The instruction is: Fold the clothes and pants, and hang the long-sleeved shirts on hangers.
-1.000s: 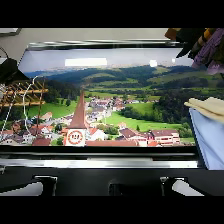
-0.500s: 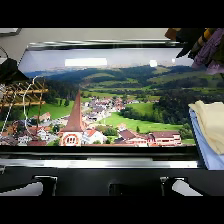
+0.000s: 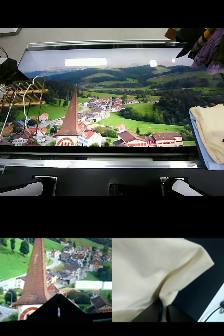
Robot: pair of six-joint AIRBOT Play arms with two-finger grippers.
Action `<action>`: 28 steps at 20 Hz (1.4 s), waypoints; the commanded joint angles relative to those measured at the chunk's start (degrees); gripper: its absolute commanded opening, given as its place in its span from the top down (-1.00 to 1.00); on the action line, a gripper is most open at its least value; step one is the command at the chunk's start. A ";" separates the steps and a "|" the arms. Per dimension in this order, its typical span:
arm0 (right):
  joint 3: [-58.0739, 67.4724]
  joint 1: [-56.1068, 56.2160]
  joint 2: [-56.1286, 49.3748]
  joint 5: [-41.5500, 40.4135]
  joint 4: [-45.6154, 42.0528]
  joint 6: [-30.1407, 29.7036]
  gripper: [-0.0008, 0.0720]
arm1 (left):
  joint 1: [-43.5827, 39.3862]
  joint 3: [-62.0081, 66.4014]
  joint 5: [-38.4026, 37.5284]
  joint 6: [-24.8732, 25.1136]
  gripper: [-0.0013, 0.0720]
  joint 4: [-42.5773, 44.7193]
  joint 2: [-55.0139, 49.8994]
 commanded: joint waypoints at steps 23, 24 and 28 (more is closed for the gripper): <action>11.87 55.01 -0.42 -19.08 32.52 -16.96 0.89 | -20.31 -39.41 -20.98 8.20 0.93 13.55 11.47; 11.87 56.39 -0.76 -19.58 32.61 -16.76 0.89 | -20.31 -40.94 -20.83 8.17 0.93 13.55 11.78; 11.89 57.51 -0.83 -20.46 32.30 -16.55 0.89 | -20.31 -42.88 -16.59 8.00 0.92 14.12 11.47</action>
